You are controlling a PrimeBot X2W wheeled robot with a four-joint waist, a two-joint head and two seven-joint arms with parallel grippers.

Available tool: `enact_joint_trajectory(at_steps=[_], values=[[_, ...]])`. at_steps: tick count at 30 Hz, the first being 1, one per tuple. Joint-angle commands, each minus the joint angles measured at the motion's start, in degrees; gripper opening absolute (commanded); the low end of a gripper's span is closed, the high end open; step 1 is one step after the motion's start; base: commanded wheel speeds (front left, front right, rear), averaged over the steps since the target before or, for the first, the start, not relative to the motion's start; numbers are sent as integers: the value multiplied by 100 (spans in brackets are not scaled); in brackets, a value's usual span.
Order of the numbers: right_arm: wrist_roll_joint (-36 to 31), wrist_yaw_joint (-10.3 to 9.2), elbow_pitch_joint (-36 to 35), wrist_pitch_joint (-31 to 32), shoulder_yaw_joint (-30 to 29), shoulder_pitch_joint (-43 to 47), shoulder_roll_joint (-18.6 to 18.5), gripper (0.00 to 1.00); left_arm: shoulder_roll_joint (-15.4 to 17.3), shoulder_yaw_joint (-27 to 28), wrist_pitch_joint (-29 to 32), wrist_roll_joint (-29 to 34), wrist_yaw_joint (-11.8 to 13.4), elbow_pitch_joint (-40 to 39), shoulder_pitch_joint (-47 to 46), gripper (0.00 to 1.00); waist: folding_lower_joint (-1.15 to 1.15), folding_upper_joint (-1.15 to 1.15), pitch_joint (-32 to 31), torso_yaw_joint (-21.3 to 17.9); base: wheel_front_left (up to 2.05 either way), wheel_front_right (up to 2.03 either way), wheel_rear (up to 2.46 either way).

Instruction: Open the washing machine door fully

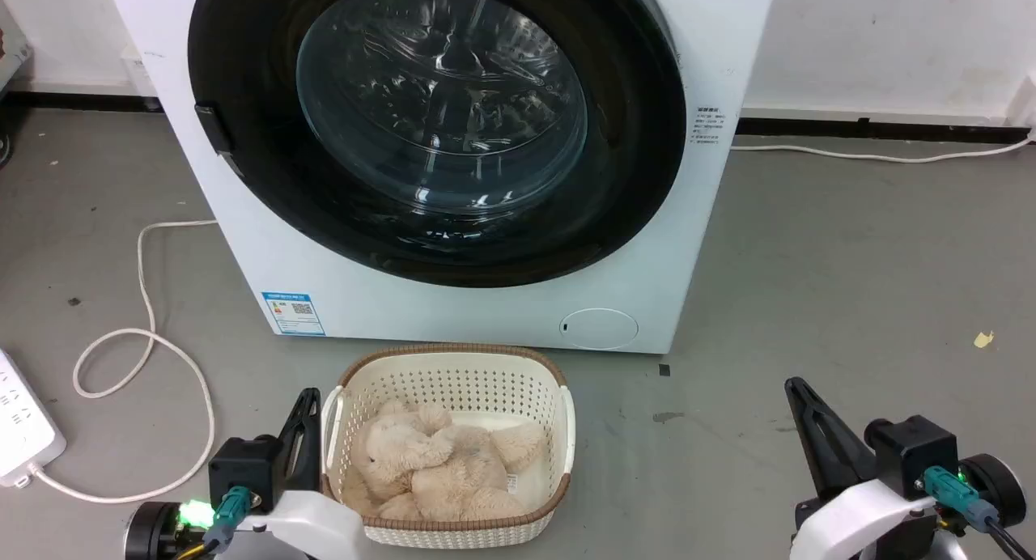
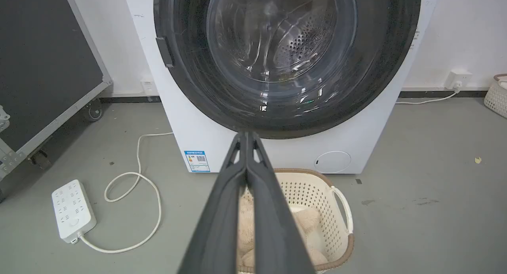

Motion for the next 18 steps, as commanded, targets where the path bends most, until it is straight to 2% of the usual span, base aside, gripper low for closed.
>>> enact_joint_trajectory(at_steps=[1,18], values=[[26,-9,-25,3,-2,5,28,0,0,3,2,15,16,-20,-86,0,0,0,0,0,0,0,0],[26,-9,-25,3,-2,5,28,0,0,3,2,15,16,-20,-86,0,0,0,0,0,0,0,0]])
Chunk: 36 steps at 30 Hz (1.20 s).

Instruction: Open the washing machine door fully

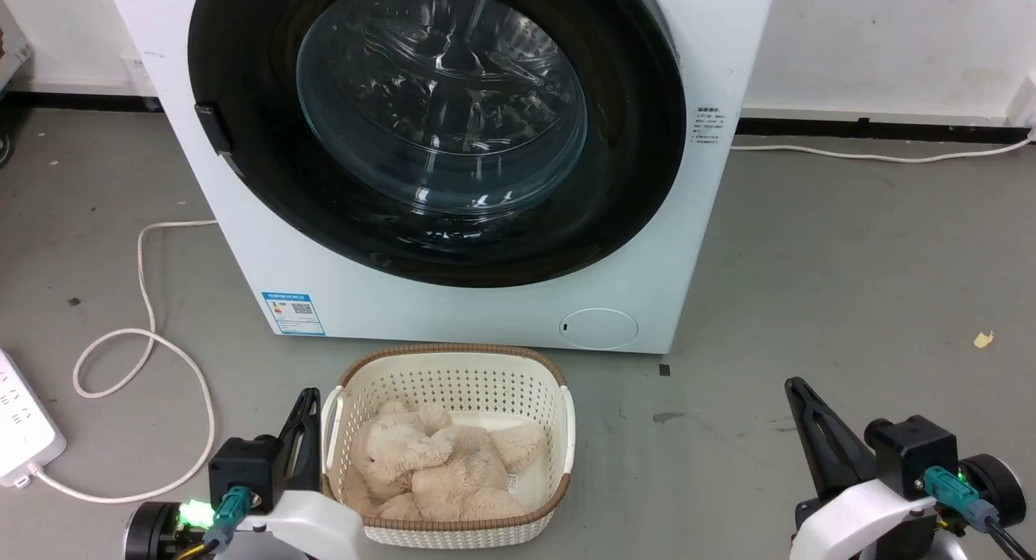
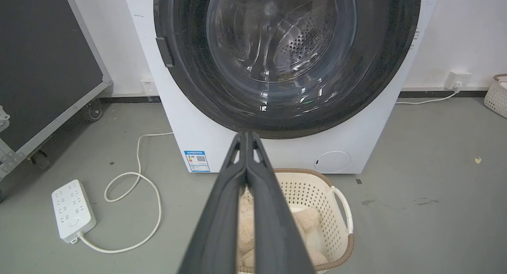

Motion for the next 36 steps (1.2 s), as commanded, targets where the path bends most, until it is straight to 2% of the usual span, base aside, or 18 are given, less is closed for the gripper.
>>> enact_joint_trajectory(at_steps=[1,11,12,36], values=[[26,-9,-25,3,-1,5,28,0,0,3,2,15,16,-20,-86,0,0,0,0,0,0,0,0],[26,-9,-25,3,-1,5,28,0,0,3,2,15,16,-20,-86,0,0,0,0,0,0,0,0],[1,0,0,-1,1,0,0,100,0,1,-1,0,0,0,0,100,0,0,0,0,0,0,0],[35,0,-88,-229,-39,-92,3,100,0,-103,-231,-79,7,-115,-90,100,0,0,272,35,0,0,0]])
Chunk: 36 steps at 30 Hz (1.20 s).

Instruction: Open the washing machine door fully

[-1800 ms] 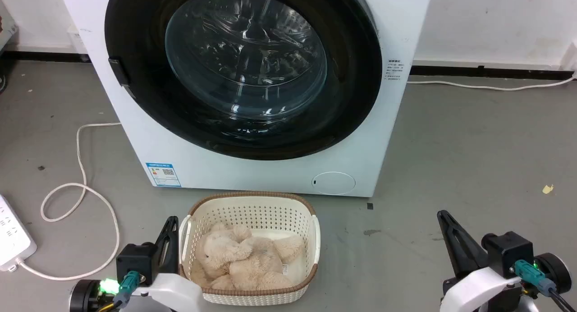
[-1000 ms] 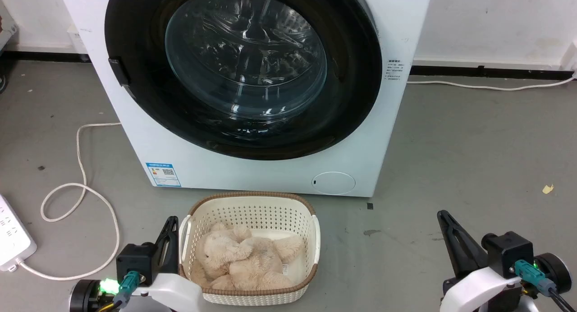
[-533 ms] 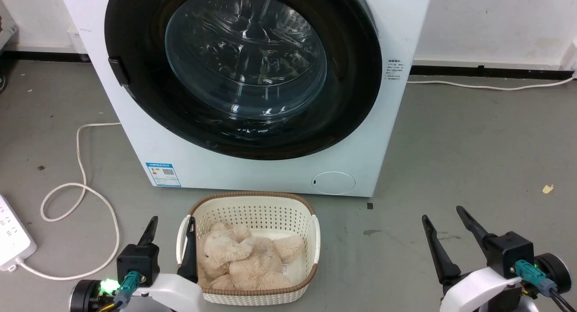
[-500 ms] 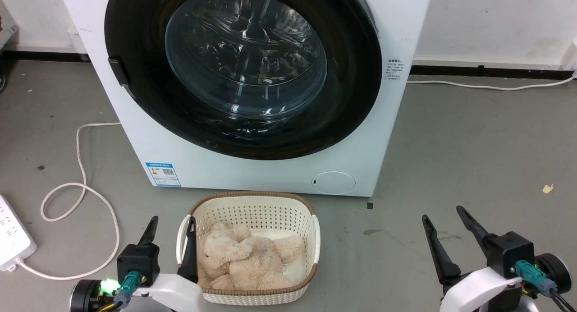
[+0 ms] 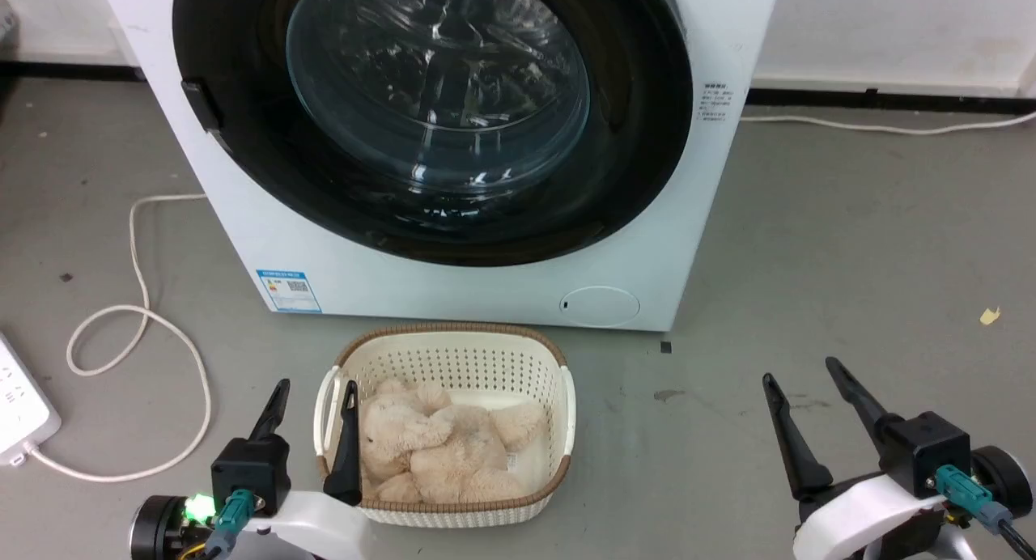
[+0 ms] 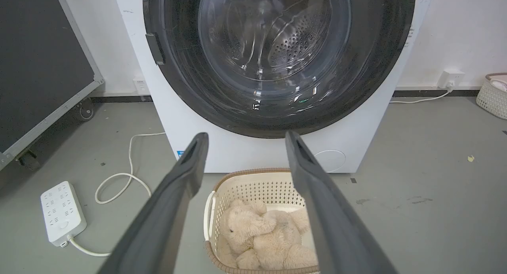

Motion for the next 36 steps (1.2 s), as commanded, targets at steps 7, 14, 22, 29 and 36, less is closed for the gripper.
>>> enact_joint_trajectory(at_steps=[7,14,22,29,36], values=[[-87,-2,-107,-94,16,-200,-35,100,0,-66,-141,-53,13,-113,-179,100,0,0,218,55,0,0,0],[-15,-3,-191,-42,53,-458,-197,49,0,-127,-224,-97,30,-187,-275,100,0,0,422,121,0,0,0],[281,-3,-280,139,3,-944,-373,0,0,-199,-320,-163,60,-260,-398,100,0,0,648,211,0,0,0],[798,-4,-203,419,-193,-1553,-371,0,0,-259,-404,-219,84,-325,-510,100,0,0,850,293,0,0,0],[1354,-4,237,913,-678,-2381,-161,0,0,-313,-487,-268,114,-385,-608,100,0,0,1062,356,0,0,0]])
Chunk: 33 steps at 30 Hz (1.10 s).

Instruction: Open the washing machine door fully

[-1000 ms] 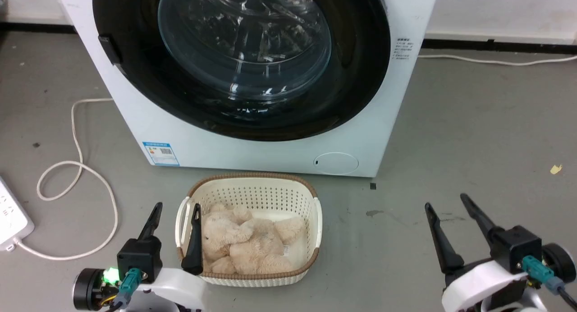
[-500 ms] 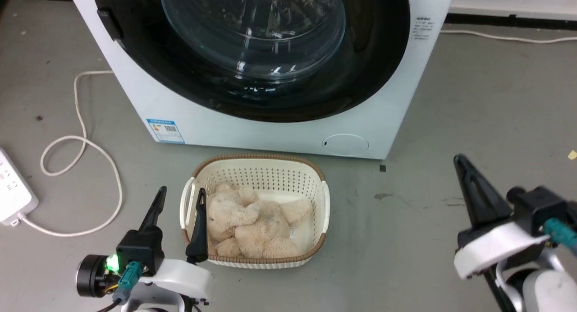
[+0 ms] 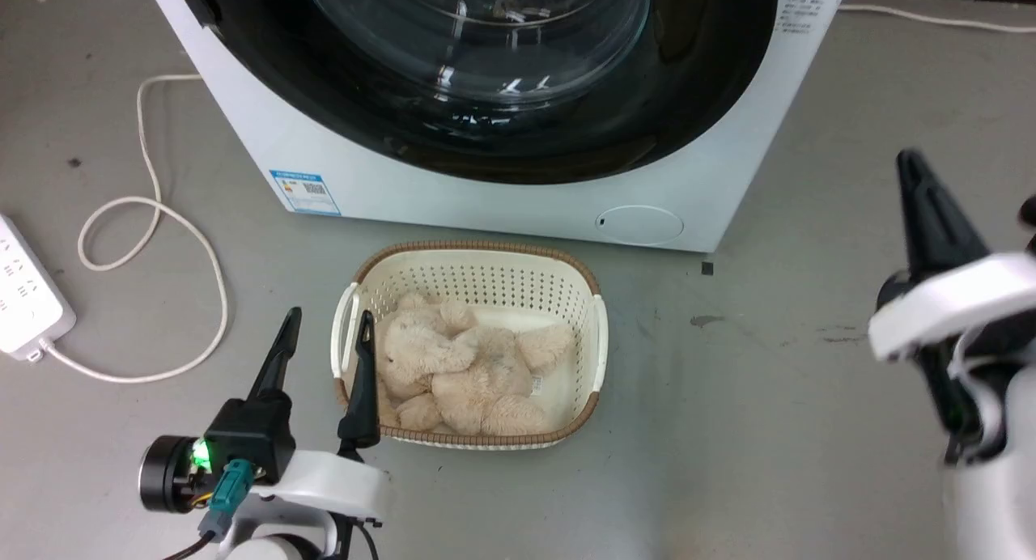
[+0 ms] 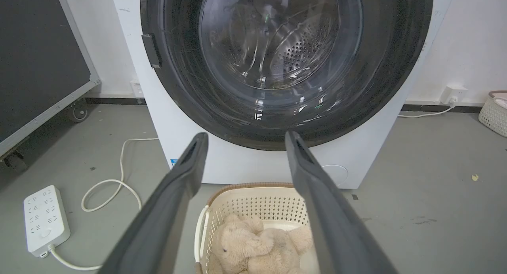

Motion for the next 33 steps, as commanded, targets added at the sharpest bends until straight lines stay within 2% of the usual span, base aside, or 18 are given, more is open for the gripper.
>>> enact_joint_trajectory(at_steps=[1,17,33], values=[[136,-2,114,94,-134,-309,45,0,0,-37,-60,-26,9,-44,-147,100,-1,0,62,29,0,0,0],[1436,-3,1693,1317,-1010,-2214,196,0,0,-83,-251,-112,23,-211,-331,100,-1,0,512,240,0,0,0],[1696,-5,3177,2533,-2158,-4194,52,0,0,-283,-443,-245,118,-363,-533,100,-1,0,1006,530,0,0,0]])
